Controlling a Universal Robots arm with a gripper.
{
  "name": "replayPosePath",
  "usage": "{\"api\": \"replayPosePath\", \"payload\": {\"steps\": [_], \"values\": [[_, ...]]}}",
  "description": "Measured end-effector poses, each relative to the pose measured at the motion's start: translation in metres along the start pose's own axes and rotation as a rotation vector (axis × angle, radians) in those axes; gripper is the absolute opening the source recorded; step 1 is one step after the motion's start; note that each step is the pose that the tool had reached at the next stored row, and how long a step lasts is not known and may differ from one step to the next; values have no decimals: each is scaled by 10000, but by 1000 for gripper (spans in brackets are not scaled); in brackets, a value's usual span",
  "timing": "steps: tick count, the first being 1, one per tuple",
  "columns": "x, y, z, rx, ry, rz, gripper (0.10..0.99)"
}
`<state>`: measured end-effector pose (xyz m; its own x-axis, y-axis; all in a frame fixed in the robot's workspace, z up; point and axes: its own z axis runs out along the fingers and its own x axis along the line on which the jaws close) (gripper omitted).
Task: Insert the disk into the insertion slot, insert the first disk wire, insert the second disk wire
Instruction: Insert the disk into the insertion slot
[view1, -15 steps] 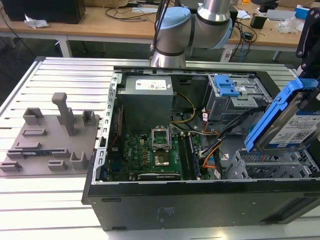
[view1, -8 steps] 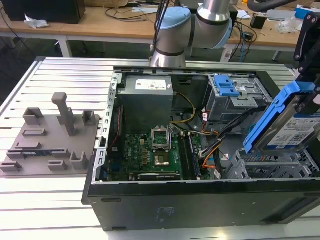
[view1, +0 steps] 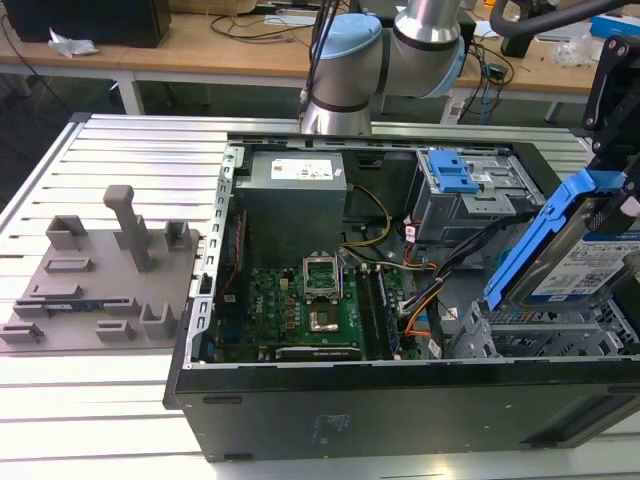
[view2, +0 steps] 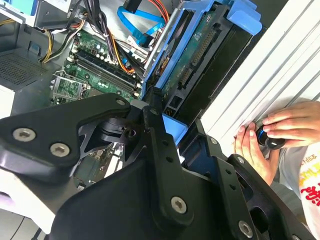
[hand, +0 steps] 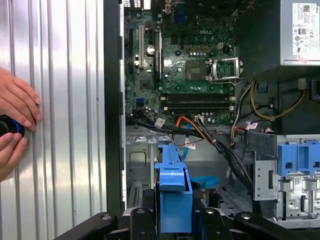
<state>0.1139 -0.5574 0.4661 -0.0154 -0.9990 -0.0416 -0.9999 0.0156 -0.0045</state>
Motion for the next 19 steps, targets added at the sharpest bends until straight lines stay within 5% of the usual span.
{"api": "replayPosePath", "payload": {"steps": [19], "values": [[9, -14, 119, -29, 1, 1, 365]]}}
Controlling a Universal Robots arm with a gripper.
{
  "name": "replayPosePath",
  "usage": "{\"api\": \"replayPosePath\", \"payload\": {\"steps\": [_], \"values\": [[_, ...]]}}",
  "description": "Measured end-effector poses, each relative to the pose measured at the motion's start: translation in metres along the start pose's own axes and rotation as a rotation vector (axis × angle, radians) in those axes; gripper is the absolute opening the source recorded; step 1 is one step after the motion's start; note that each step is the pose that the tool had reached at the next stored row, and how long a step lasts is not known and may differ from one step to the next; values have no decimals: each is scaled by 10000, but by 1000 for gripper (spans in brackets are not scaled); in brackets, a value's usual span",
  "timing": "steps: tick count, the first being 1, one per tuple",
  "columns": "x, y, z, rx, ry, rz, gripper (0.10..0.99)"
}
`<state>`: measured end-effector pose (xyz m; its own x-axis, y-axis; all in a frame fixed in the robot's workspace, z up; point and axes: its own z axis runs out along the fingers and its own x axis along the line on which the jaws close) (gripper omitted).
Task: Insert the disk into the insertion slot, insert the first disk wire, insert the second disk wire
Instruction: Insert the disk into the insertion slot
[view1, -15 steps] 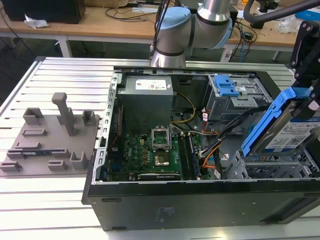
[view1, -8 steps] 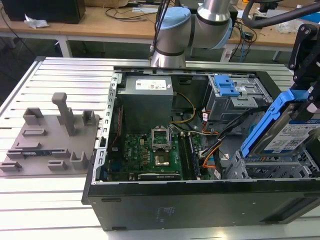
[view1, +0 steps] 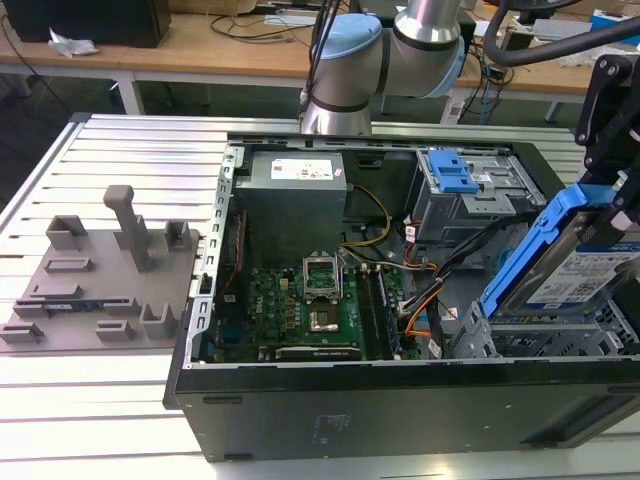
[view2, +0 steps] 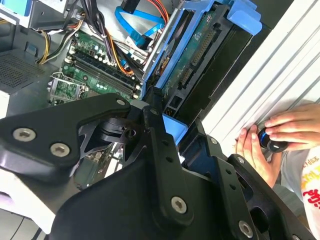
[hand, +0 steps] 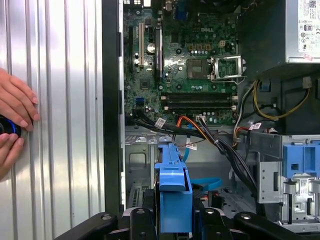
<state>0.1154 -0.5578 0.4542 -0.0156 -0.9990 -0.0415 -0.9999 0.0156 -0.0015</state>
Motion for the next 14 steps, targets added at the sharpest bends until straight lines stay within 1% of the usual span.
{"api": "replayPosePath", "payload": {"steps": [5, 7, 9, 14], "values": [[2, 2, 54, -13, 8, 3, 365], [5, -2, 92, -37, -11, -1, 365], [4, 1, 101, -57, 2, 3, 365], [8, 0, 179, -90, 0, 4, 365]]}}
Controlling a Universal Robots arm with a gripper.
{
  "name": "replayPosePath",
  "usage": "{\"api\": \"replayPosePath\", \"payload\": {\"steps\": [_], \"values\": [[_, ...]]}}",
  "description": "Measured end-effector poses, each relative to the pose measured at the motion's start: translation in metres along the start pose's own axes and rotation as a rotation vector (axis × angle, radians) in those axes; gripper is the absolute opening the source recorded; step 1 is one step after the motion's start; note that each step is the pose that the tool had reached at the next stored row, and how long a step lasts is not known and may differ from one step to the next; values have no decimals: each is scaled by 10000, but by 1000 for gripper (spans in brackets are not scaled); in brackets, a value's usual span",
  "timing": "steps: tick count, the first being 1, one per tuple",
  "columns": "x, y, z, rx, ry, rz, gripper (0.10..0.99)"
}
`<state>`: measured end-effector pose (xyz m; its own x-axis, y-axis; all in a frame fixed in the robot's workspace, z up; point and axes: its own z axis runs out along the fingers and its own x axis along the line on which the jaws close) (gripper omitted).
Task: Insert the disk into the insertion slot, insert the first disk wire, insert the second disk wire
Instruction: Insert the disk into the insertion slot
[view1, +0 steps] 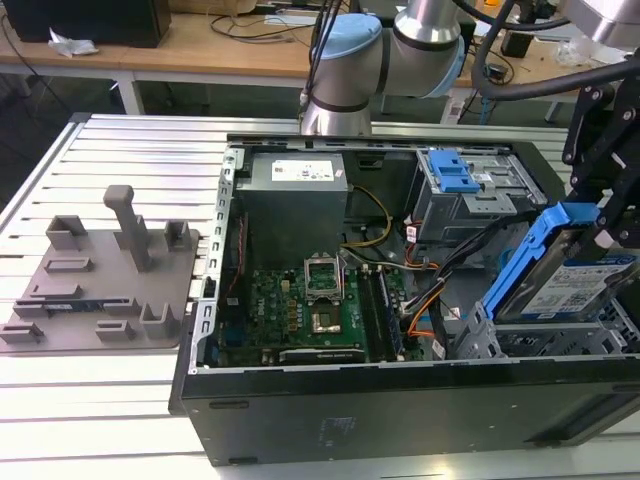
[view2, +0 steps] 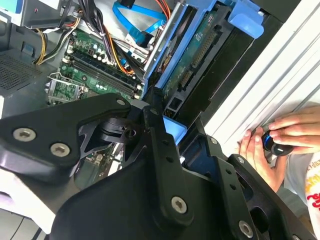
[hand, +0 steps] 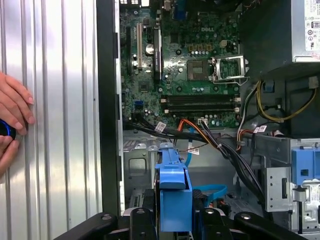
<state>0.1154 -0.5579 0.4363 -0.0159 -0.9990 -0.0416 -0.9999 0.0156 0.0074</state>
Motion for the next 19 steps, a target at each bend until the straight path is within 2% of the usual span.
{"api": "replayPosePath", "payload": {"steps": [5, 9, 12, 19], "values": [[5, -1, 85, -39, 2, 2, 365], [11, -1, 165, -129, 4, 6, 376], [12, -2, 189, -166, 5, 7, 561], [12, -2, 190, -175, 4, 8, 561]]}}
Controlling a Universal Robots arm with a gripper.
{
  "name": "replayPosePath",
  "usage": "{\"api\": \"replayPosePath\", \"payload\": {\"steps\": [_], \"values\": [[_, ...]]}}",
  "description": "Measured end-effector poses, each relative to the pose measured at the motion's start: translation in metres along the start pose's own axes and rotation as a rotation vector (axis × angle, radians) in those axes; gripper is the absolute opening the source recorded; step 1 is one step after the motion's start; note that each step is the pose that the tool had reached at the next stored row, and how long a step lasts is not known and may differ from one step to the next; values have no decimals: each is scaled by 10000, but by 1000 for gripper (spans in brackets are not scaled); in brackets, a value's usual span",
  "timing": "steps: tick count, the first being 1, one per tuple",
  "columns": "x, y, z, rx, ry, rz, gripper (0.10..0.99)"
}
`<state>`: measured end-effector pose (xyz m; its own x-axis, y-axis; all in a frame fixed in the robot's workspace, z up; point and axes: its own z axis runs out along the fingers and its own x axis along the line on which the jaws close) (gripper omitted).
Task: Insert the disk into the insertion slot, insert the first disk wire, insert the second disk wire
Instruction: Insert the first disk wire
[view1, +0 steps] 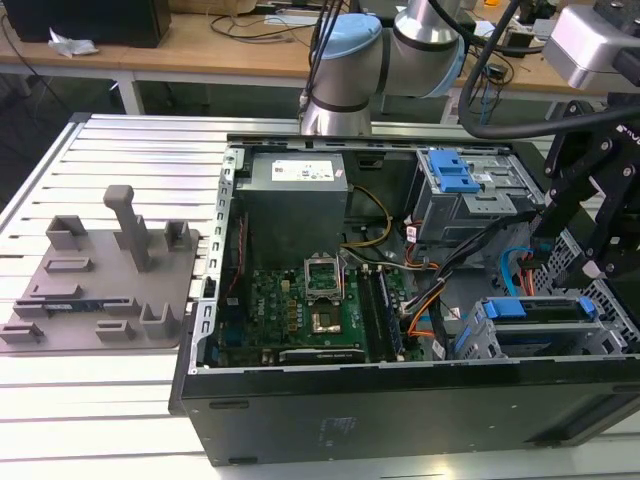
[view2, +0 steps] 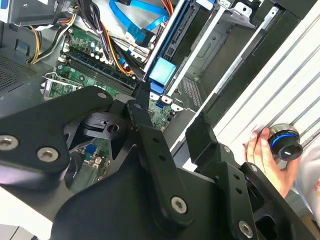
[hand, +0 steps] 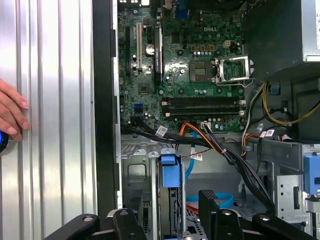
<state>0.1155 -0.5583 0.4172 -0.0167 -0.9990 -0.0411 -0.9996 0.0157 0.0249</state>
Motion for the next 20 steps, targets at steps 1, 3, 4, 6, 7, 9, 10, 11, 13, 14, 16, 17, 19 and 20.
{"api": "replayPosePath", "payload": {"steps": [1, 3, 4, 6, 7, 9, 10, 11, 13, 14, 16, 17, 19, 20], "values": [[0, 0, 0, 0, -1, 0, 561], [0, 0, 0, -2, 0, 0, 561], [0, 0, 0, -3, 0, 0, 561], [0, 0, 0, -4, 0, 0, 561], [0, 0, 0, -4, 0, 0, 561], [0, 0, 0, -5, 0, 0, 561], [0, 0, 0, -6, 0, 0, 561], [0, 0, 0, -7, 3, 0, 561], [-74, 0, 3, -4, 228, 5, 561], [-83, 1, 4, -2, 329, 10, 561], [-107, 1, 8, 6, 815, 25, 561], [-116, 2, 9, 10, 1021, 31, 561], [-140, 2, 10, 23, 1479, 42, 561], [-141, 5, 10, 60, 1586, 51, 561]]}}
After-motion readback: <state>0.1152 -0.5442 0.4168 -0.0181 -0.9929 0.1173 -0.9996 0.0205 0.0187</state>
